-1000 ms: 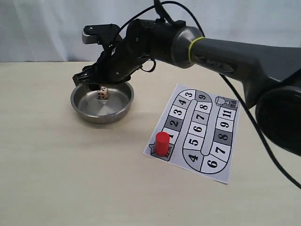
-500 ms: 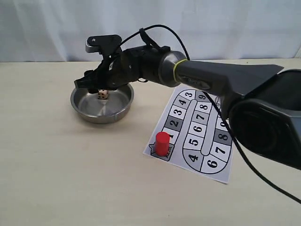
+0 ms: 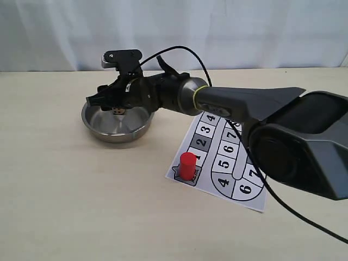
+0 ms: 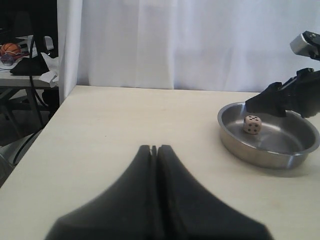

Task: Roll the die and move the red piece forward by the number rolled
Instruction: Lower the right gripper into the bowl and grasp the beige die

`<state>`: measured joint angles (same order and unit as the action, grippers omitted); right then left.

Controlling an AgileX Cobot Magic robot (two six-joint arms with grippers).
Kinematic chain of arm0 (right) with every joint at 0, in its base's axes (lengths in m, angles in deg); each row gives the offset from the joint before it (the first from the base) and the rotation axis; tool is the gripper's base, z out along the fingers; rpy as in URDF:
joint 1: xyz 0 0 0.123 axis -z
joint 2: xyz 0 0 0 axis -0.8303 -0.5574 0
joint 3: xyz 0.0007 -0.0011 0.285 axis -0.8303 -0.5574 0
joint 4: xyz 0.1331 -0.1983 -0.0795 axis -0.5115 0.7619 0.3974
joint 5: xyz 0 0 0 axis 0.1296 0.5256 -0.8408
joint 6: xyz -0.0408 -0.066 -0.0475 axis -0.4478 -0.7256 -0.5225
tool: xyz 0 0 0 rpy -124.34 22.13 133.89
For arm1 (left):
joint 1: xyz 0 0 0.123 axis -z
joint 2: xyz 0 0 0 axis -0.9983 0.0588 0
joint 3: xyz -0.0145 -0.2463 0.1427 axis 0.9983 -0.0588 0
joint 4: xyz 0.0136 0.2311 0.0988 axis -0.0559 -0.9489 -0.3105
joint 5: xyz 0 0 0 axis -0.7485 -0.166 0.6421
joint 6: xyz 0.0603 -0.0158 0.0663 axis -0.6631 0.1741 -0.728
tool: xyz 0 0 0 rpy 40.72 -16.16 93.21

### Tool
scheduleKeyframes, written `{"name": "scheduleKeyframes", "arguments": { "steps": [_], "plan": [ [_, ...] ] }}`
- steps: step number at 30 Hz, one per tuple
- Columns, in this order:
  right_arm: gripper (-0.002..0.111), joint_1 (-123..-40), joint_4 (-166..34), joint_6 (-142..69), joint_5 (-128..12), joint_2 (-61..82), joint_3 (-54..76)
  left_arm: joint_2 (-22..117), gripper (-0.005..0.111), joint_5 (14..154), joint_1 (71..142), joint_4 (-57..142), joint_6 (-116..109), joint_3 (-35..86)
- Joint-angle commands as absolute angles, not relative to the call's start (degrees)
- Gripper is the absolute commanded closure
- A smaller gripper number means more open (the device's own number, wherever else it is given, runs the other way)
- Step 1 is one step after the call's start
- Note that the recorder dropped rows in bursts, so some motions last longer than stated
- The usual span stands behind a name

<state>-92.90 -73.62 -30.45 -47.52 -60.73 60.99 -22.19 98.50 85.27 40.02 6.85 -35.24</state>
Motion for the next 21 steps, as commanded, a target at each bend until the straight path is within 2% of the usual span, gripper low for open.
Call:
{"name": "scheduleKeyframes", "arguments": {
  "steps": [1, 9, 21],
  "plan": [
    [0.046, -92.90, -73.24, -30.38, -50.26, -61.85, 61.21, -22.25, 0.107, 97.74, 85.27, 40.07, 7.12, -35.34],
    [0.046, -92.79, -73.40, -28.88, -50.47, -63.30, 61.21, -22.25, 0.107, 97.74, 85.27, 40.07, 7.12, -35.34],
    [0.046, -92.65, -72.60, -25.36, -33.59, -65.86, 74.84, -22.25, 0.107, 97.44, 85.27, 40.07, 7.12, -35.34]
  ]
}}
